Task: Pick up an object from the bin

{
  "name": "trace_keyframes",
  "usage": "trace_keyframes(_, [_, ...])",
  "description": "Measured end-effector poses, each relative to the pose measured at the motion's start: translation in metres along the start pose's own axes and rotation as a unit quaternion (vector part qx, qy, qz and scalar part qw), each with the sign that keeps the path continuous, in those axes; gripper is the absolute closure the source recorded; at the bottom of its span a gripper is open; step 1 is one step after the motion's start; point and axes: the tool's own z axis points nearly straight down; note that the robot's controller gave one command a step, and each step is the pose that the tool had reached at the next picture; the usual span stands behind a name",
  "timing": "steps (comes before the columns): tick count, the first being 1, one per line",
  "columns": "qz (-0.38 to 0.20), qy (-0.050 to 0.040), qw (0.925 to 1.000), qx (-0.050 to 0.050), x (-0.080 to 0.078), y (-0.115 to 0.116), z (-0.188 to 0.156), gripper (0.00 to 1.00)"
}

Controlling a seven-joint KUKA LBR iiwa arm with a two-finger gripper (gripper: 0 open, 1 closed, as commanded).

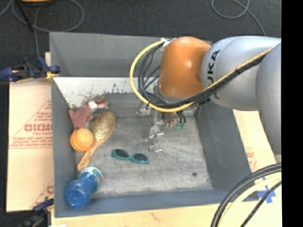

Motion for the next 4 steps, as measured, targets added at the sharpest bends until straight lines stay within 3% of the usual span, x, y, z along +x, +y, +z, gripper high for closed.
trace_keyframes(1, [-0.041,-0.0042,0.9991,-0.001,0.027,0.001,0.065,0.0])
trace_keyframes(2, [-0.111,-0.0033,0.9938,0.001,0.026,-0.003,0.084,0.0])
trace_keyframes(3, [-0.143,-0.0047,0.9898,0.001,0.04,0.034,0.083,0.0])
trace_keyframes(4, [-0.141,-0.0034,0.99,-0.001,0.079,0.037,0.08,1.0])
